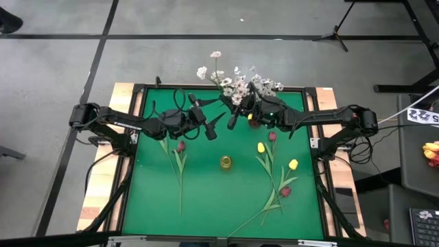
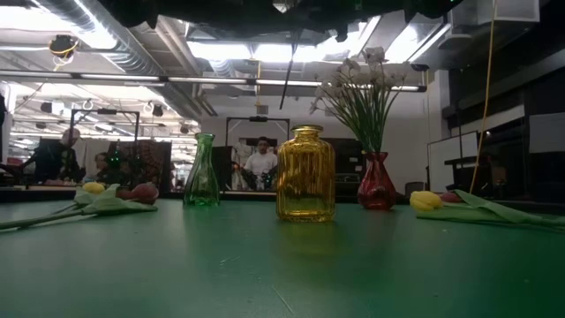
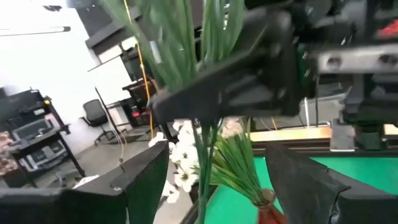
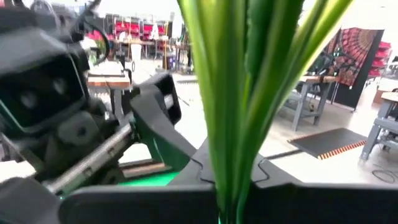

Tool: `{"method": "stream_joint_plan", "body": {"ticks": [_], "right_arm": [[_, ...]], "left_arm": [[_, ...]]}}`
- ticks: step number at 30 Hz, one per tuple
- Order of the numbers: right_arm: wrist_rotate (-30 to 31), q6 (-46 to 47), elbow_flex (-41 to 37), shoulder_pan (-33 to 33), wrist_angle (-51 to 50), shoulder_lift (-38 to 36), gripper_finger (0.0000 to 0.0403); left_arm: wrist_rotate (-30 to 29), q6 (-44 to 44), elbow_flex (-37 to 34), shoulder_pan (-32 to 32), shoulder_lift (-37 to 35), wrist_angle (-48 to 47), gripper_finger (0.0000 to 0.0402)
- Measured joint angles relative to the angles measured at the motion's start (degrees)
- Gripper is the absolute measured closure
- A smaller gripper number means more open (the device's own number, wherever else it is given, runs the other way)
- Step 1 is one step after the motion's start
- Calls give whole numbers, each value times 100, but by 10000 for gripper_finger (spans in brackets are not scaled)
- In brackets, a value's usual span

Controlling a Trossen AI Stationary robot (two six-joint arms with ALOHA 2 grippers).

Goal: Sort flowers into vase by color
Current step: Put the white flower into the red vase

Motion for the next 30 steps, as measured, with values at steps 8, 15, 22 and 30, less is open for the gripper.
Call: {"method": "stream_joint_plan", "body": {"ticks": [8,15,22,30], "right_arm": [[-22,99,1,103,-516,-891,396],[-62,507,4,639,-2249,-2059,394],[835,1434,-283,1137,-4020,-2364,396],[1946,780,-1451,1158,-3079,-2332,397]], "left_arm": [[-337,118,0,2,2,-232,137],[-353,118,0,0,2,-324,137],[-361,91,0,0,4,-412,137],[-358,-9,-2,0,-22,-502,137]]}}
